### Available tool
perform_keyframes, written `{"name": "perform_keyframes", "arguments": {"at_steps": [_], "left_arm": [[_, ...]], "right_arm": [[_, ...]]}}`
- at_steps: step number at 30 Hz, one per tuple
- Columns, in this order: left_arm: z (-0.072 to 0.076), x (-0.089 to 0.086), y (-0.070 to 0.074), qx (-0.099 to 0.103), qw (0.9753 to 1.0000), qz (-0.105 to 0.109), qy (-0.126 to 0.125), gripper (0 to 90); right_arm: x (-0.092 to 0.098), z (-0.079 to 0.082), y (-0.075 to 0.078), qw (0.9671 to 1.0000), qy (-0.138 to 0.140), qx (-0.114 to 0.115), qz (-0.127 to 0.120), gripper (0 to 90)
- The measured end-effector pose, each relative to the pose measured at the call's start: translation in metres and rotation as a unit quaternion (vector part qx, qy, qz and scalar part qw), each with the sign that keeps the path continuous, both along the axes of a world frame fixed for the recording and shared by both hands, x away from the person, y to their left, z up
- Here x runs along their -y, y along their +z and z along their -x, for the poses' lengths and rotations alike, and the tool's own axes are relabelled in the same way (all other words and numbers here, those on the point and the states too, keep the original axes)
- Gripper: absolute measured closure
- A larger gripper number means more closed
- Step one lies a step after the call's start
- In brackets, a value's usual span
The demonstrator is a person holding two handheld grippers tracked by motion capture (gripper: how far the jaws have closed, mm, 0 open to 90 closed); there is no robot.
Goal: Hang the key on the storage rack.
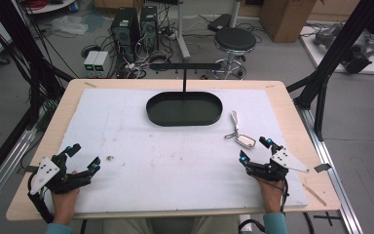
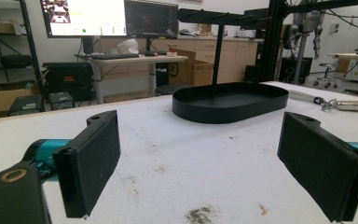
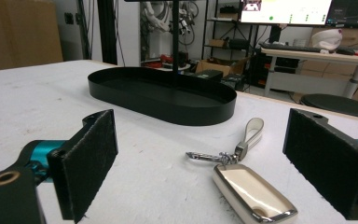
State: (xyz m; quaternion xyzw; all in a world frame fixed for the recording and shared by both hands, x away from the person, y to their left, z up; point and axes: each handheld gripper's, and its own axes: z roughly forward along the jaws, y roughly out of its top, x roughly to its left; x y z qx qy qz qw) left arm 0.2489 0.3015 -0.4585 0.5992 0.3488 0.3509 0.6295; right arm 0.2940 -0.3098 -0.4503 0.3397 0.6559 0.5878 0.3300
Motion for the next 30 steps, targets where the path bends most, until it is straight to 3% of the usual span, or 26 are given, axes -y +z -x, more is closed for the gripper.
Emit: {"name": "perform_keyframes", "arguments": {"at_steps": [5, 8, 17, 22, 26, 27, 29, 30], "left_arm": [[0.000, 0.000, 0.000, 0.000, 1.0000, -0.001, 0.000, 13.5], [0.000, 0.000, 0.000, 0.001, 1.0000, -0.001, 0.000, 13.5], [0.000, 0.000, 0.000, 0.001, 1.0000, 0.000, 0.000, 13.5], [0.000, 0.000, 0.000, 0.000, 1.0000, 0.000, 0.000, 13.5], [0.000, 0.000, 0.000, 0.000, 1.0000, 0.001, 0.000, 13.5], [0.000, 0.000, 0.000, 0.000, 1.0000, 0.001, 0.000, 13.5], [0.000, 0.000, 0.000, 0.000, 1.0000, 0.000, 0.000, 13.5], [0.000, 0.000, 0.000, -0.001, 1.0000, 0.001, 0.000, 13.5]], "right_arm": [[0.002, -0.007, 0.016, 0.9999, -0.001, -0.009, 0.012, 9.4], [0.003, -0.015, 0.028, 0.9994, 0.005, -0.033, 0.008, 9.4], [-0.001, -0.045, 0.061, 0.9965, 0.009, -0.073, 0.041, 9.4], [-0.005, -0.068, 0.072, 0.9907, 0.015, -0.119, 0.065, 9.4], [-0.007, -0.080, 0.077, 0.9872, 0.018, -0.139, 0.075, 9.4], [-0.009, -0.088, 0.079, 0.9833, 0.020, -0.158, 0.089, 9.4], [-0.009, -0.091, 0.080, 0.9824, 0.020, -0.161, 0.092, 9.4], [-0.011, -0.096, 0.082, 0.9797, 0.019, -0.171, 0.102, 9.5]]}}
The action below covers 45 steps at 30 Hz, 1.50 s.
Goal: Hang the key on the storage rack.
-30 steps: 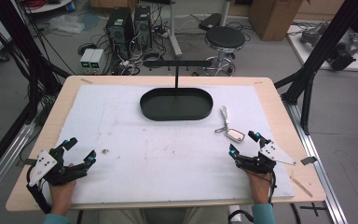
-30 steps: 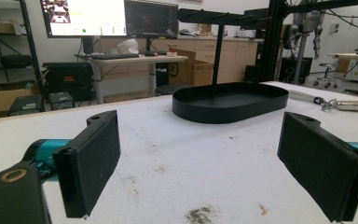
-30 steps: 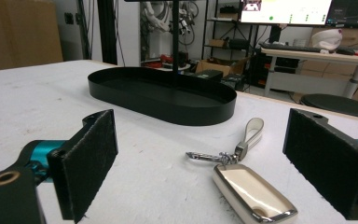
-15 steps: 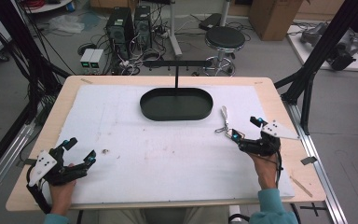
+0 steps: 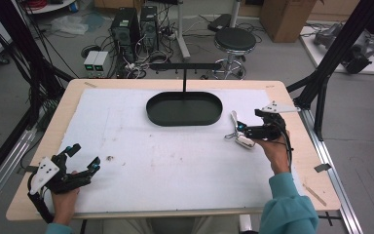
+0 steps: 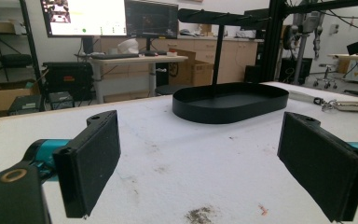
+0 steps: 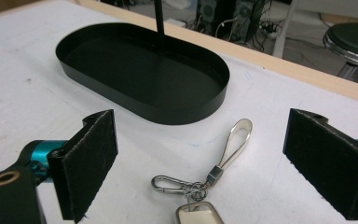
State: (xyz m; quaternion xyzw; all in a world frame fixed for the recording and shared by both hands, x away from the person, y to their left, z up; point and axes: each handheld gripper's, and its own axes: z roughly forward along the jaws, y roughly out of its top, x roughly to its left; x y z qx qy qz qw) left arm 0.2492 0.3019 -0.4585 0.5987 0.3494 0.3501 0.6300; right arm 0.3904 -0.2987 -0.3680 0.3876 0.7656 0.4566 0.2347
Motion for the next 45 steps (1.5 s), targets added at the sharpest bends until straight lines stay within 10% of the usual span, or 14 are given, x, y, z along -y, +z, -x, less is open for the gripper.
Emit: {"name": "perform_keyframes", "arguments": {"at_steps": [14, 25, 45], "left_arm": [[-0.001, 0.000, 0.000, -0.003, 1.0000, 0.002, 0.001, 13.5], [0.000, 0.000, 0.000, -0.001, 1.0000, -0.003, 0.001, 13.5], [0.000, 0.001, 0.000, -0.001, 1.0000, -0.003, 0.000, 13.5]], "right_arm": [[-0.010, -0.041, 0.001, 0.9939, -0.027, -0.092, 0.054, 9.5], [-0.027, -0.067, -0.009, 0.9766, -0.051, -0.184, 0.100, 9.5], [-0.030, -0.091, -0.032, 0.9531, -0.089, -0.258, 0.131, 21.2]]}}
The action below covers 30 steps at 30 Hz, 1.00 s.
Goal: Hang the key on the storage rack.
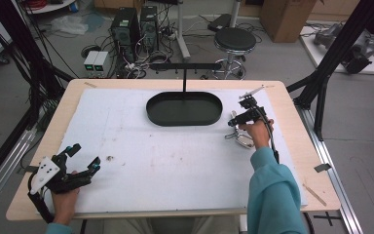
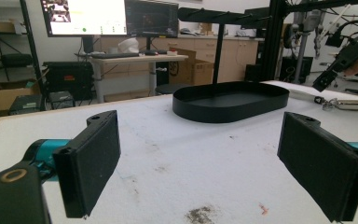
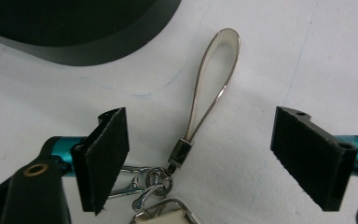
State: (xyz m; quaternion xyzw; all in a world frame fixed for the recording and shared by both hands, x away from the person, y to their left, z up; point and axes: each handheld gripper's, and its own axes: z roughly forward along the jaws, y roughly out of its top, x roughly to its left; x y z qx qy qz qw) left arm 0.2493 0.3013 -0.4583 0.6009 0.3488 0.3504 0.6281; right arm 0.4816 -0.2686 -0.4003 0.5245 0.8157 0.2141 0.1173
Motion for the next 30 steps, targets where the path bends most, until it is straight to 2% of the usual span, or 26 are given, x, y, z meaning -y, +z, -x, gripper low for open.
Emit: {"name": "perform_keyframes", "arguments": {"at_steps": [3, 6, 8, 9, 15, 18, 24, 28, 30], "left_arm": [[0.000, 0.000, 0.000, 0.000, 1.0000, 0.000, 0.000, 13.5], [0.000, 0.000, 0.000, 0.000, 1.0000, 0.000, 0.000, 13.5], [0.000, 0.000, 0.000, 0.000, 1.0000, 0.000, 0.000, 13.5], [0.000, 0.000, 0.000, 0.000, 1.0000, 0.000, 0.000, 13.5], [0.000, 0.000, 0.000, 0.000, 1.0000, 0.000, 0.000, 13.5], [0.000, 0.000, 0.000, 0.000, 1.0000, -0.002, 0.001, 13.5], [0.000, 0.000, 0.000, 0.000, 1.0000, -0.002, 0.001, 13.5], [0.000, 0.000, 0.000, 0.000, 1.0000, -0.002, 0.001, 13.5], [0.000, 0.000, 0.000, 0.000, 1.0000, -0.002, 0.001, 13.5]], "right_arm": [[-0.004, 0.000, -0.001, 0.9998, -0.004, -0.005, 0.019, 28.2], [-0.008, 0.000, -0.003, 0.9995, -0.012, -0.017, 0.023, 36.4], [-0.008, -0.001, -0.004, 0.9995, -0.013, -0.017, 0.024, 37.2], [-0.010, -0.001, -0.005, 0.9990, -0.024, -0.028, 0.026, 40.7], [-0.014, -0.001, -0.009, 0.9976, -0.034, -0.046, 0.039, 50.7], [-0.016, -0.002, -0.010, 0.9973, -0.033, -0.047, 0.045, 57.6], [-0.018, -0.002, -0.010, 0.9972, -0.033, -0.045, 0.050, 62.2], [-0.019, -0.002, -0.012, 0.9968, -0.034, -0.054, 0.049, 67.3], [-0.020, -0.003, -0.012, 0.9964, -0.037, -0.058, 0.049, 73.2]]}}
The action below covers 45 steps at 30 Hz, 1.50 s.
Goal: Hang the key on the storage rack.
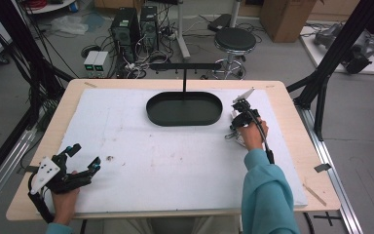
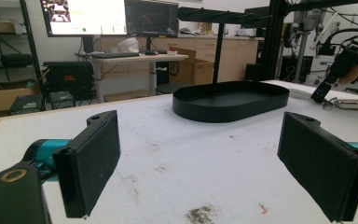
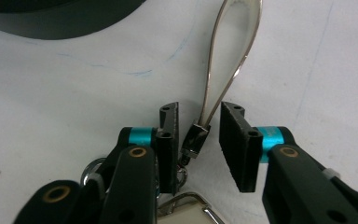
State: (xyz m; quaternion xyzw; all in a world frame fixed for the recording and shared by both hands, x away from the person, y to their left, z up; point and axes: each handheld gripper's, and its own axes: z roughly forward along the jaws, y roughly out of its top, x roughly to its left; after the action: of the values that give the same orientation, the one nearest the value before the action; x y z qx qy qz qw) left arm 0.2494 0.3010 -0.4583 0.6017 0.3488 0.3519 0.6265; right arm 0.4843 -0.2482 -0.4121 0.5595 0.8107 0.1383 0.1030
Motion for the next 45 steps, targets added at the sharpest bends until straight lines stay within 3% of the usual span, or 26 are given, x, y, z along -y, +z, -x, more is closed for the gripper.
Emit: {"name": "perform_keyframes", "arguments": {"at_steps": [4, 13, 20, 25, 26, 31, 34, 40, 45], "left_arm": [[0.000, 0.000, 0.000, 0.000, 1.0000, 0.000, 0.000, 13.5], [0.000, 0.000, 0.000, -0.001, 1.0000, 0.001, 0.000, 13.5], [0.000, 0.000, 0.000, -0.001, 1.0000, 0.001, -0.001, 13.5], [0.000, 0.000, 0.000, -0.001, 1.0000, 0.000, 0.000, 13.5], [0.000, 0.000, 0.000, -0.001, 1.0000, 0.000, 0.000, 13.5], [0.000, 0.000, 0.000, -0.001, 1.0000, 0.000, 0.000, 13.5], [0.000, 0.000, 0.000, 0.000, 1.0000, 0.000, 0.000, 13.5], [0.000, 0.000, 0.000, 0.000, 1.0000, 0.000, 0.000, 13.5], [0.000, 0.000, 0.000, 0.000, 1.0000, 0.000, 0.000, 13.5]], "right_arm": [[0.000, -0.001, -0.002, 0.9999, -0.008, -0.011, -0.007, 80.7], [-0.001, -0.001, 0.000, 0.9998, -0.001, -0.021, -0.002, 82.1], [-0.001, 0.001, 0.005, 0.9999, 0.005, -0.005, -0.010, 82.2], [0.000, 0.005, 0.015, 0.9996, 0.014, 0.020, -0.016, 82.2], [0.001, 0.007, 0.019, 0.9988, 0.021, 0.040, -0.016, 82.2], [0.002, 0.013, 0.030, 0.9966, 0.019, 0.071, -0.037, 82.2], [-0.001, 0.018, 0.037, 0.9947, 0.026, 0.094, -0.033, 82.2], [-0.003, 0.026, 0.049, 0.9874, 0.033, 0.144, -0.055, 82.2], [-0.006, 0.032, 0.059, 0.9788, 0.040, 0.192, -0.059, 82.2]]}}
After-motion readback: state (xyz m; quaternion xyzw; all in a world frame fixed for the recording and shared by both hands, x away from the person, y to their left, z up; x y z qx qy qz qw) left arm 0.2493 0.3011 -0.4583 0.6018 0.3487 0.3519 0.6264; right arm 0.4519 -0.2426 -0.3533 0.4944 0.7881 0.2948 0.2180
